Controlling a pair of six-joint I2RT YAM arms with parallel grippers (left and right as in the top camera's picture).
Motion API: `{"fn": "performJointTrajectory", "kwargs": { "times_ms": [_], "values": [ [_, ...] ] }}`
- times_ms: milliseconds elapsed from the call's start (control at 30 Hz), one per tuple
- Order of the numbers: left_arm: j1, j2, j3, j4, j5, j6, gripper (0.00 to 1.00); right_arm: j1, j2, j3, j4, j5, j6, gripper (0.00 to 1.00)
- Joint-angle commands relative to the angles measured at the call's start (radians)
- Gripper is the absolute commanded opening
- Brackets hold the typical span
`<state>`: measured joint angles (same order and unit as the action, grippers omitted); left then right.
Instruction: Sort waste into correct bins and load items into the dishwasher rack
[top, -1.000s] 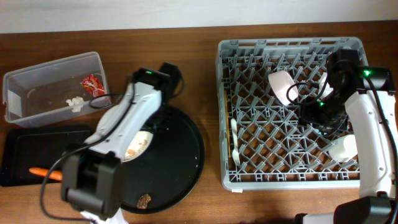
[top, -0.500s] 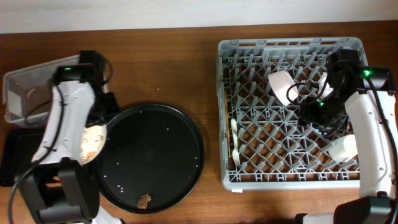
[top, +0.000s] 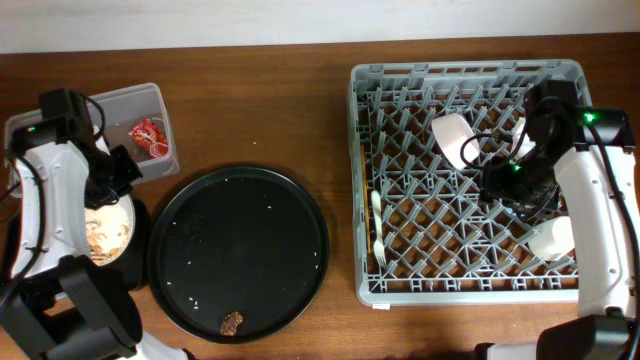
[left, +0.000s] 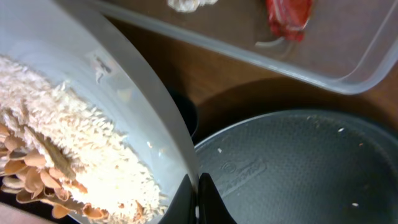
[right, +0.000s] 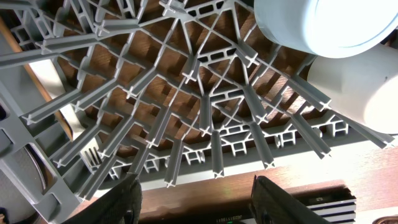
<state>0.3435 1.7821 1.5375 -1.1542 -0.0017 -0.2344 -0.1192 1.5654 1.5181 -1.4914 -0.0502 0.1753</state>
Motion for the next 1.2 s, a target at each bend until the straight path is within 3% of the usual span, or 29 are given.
{"fn": "performJointTrajectory", "kwargs": {
  "times_ms": [0, 433, 633, 800, 1167],
  "values": [
    [0.028, -0.031, 0.019, 0.016, 0.081, 0.042, 0.00, -0.004, 0.002, -0.011, 0.000, 0.002, -0.007, 0.60],
    [0.167, -0.031, 0.019, -0.010, 0.458, 0.217, 0.00, -0.004, 0.002, -0.011, 0.000, 0.010, -0.007, 0.60],
    [0.257, -0.031, 0.019, -0.078, 0.550, 0.251, 0.00, -0.004, 0.002, -0.013, 0.000, 0.010, -0.007, 0.60],
    [0.352, -0.031, 0.019, -0.118, 0.784, 0.365, 0.00, -0.004, 0.002, -0.038, 0.008, 0.010, -0.007, 0.60],
    [0.461, -0.031, 0.015, -0.177, 0.993, 0.475, 0.00, -0.004, 0.002, -0.049, 0.019, 0.021, -0.007, 0.60]
  ]
}}
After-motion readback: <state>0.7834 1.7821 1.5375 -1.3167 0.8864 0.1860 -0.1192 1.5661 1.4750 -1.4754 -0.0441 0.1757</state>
